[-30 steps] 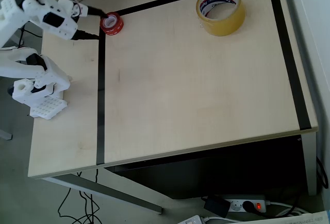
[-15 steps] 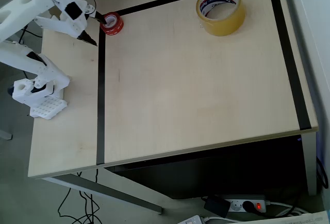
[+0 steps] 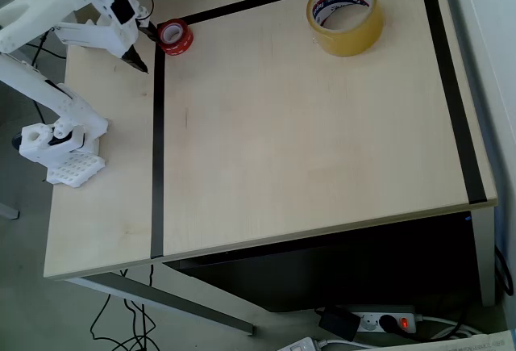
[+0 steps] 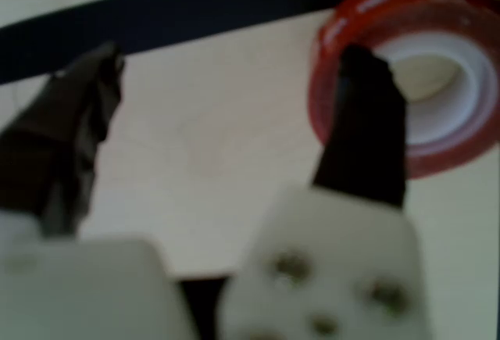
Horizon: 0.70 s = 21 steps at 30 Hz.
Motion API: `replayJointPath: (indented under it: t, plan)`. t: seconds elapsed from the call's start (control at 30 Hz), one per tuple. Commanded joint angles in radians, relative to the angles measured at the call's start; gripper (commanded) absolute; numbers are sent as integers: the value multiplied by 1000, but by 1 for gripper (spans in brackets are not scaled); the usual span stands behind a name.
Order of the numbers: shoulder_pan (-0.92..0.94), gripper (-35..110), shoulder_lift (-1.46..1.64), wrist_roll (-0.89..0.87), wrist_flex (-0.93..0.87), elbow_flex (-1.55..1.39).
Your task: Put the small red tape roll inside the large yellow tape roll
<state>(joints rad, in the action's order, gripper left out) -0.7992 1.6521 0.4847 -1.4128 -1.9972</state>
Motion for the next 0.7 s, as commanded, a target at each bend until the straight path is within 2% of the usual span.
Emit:
replayJointPath:
  t: [0.0,0.33,0.57,0.67]
  plan:
    - [-15,28,-2,160,-6,107]
    - [-5,28,-71,175,9,167]
    - [-8,27,-118,167,117,107]
    - [5,19,-120,126,199,78]
